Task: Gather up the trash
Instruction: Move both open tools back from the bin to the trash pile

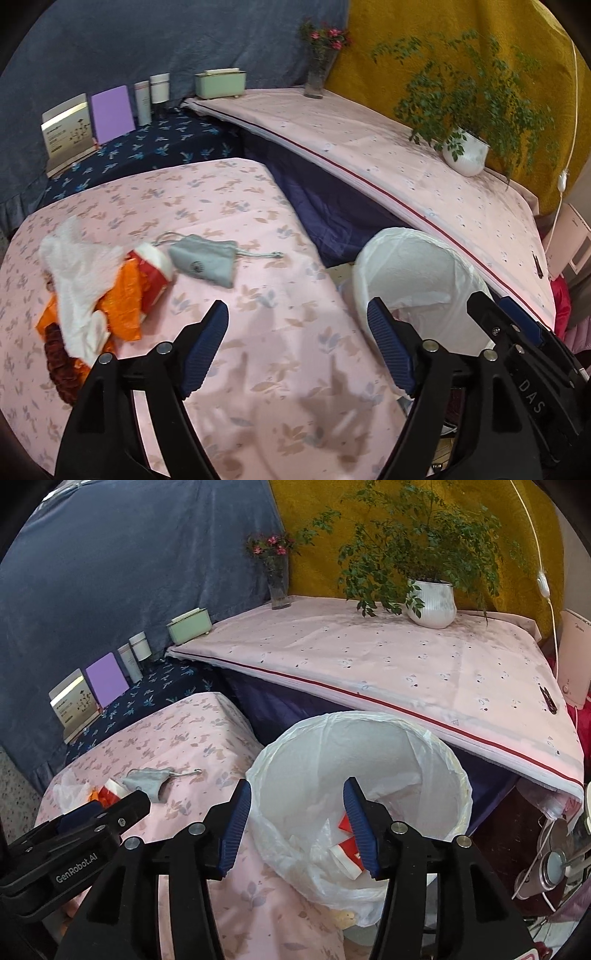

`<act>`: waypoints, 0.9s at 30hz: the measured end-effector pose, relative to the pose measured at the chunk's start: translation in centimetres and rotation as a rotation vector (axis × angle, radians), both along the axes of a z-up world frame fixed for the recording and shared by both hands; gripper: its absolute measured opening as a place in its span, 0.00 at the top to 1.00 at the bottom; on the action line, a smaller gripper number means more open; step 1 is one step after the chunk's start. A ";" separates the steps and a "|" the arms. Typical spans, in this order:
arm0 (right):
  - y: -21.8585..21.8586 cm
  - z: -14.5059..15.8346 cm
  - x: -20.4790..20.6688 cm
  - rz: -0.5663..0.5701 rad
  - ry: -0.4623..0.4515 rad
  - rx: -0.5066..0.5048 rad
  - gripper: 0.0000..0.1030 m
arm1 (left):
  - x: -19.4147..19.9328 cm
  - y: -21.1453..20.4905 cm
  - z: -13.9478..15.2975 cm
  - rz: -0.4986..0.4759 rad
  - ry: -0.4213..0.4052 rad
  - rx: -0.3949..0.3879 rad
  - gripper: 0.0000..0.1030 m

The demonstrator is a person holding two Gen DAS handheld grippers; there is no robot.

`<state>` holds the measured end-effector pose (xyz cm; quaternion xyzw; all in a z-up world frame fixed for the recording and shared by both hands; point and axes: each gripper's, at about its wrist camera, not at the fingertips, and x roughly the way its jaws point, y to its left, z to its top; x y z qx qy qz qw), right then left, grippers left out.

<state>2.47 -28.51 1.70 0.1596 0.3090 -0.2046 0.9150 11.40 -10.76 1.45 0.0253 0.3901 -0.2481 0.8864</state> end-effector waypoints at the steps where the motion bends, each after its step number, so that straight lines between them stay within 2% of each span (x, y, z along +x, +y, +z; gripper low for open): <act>1: 0.5 0.1 0.2 0.009 0.001 -0.002 0.50 | 0.0 0.6 0.0 0.014 -0.002 0.002 0.27; 14: 7.5 -0.2 2.4 0.138 0.026 0.004 0.50 | 1.4 10.7 -1.7 0.243 0.027 0.023 0.15; 22: 11.3 -0.7 4.1 0.213 0.048 0.000 0.50 | 2.4 16.8 -3.6 0.359 0.070 0.030 0.15; 27: 13.4 -1.1 5.1 0.255 0.062 -0.003 0.50 | 2.9 19.6 -4.8 0.395 0.101 0.028 0.15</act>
